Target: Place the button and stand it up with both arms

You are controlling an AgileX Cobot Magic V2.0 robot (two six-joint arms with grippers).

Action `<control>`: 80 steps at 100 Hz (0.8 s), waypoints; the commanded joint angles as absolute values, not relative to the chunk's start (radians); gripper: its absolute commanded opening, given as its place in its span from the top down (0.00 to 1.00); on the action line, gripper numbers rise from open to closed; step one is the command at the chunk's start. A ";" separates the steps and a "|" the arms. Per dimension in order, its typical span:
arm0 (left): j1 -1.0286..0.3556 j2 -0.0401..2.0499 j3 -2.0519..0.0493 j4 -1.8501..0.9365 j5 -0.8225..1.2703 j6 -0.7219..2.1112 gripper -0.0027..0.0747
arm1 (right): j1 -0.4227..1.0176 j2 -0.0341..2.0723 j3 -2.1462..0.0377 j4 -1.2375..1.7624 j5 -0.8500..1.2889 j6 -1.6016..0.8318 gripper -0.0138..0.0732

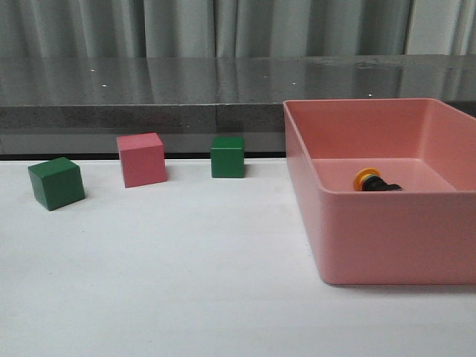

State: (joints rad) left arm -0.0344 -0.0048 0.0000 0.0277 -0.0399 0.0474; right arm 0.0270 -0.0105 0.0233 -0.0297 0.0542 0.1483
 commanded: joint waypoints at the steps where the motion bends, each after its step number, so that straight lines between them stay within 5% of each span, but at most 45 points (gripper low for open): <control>1: -0.033 -0.036 0.046 0.019 -0.117 0.040 0.99 | 0.022 -0.026 0.012 -0.028 -0.036 0.141 0.92; 21: -0.033 -0.036 0.046 0.019 -0.117 0.040 0.99 | 0.023 -0.025 -0.008 0.005 -0.115 0.163 0.92; 42: -0.033 -0.036 0.046 0.019 -0.117 0.040 0.99 | 0.025 0.036 -0.209 0.019 0.123 0.163 0.92; 80: -0.033 -0.036 0.046 0.019 -0.117 0.040 0.99 | 0.034 0.622 -0.643 0.027 0.262 0.163 0.92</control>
State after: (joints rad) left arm -0.0344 -0.0048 0.0000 0.0277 -0.0399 0.0474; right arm 0.0270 0.4818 -0.5424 0.0188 0.3222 0.1639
